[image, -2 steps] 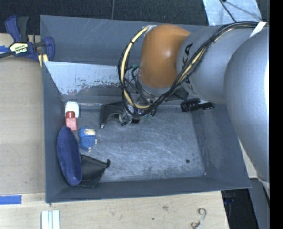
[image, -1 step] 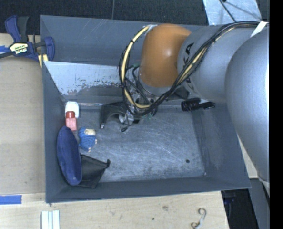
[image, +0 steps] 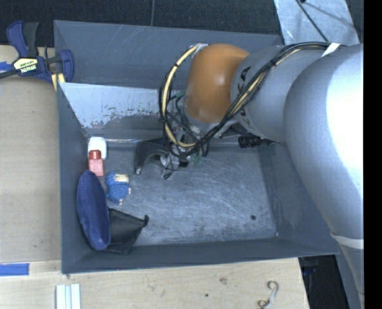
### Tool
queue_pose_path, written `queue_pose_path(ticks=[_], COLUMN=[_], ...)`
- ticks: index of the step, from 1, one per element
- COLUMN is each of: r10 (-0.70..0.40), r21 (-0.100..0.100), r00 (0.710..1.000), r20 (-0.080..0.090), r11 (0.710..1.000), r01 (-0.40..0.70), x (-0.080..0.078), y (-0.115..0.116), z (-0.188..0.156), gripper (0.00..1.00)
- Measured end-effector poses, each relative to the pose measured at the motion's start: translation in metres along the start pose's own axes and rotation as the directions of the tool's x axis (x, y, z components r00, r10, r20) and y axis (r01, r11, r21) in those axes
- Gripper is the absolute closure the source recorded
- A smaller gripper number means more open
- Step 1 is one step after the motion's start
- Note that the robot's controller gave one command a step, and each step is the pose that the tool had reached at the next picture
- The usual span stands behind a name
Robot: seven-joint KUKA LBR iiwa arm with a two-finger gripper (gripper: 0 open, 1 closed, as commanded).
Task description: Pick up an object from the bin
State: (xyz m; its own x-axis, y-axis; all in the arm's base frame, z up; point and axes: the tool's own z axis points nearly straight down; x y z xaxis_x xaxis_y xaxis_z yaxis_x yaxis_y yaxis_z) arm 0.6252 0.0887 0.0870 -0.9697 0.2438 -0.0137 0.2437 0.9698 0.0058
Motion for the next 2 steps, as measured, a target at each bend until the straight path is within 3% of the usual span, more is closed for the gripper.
queue_pose_path(ticks=[1,2], r10=[0.001,0.038], r21=[0.001,0.003], r00=[1.000,0.999], r20=[-0.003,-0.007], r11=[1.000,0.999], r01=[-0.001,-0.038], x=[0.0000,-0.0041], y=[-0.0002,0.0042], z=[0.0008,0.0059], gripper=[1.00,1.00])
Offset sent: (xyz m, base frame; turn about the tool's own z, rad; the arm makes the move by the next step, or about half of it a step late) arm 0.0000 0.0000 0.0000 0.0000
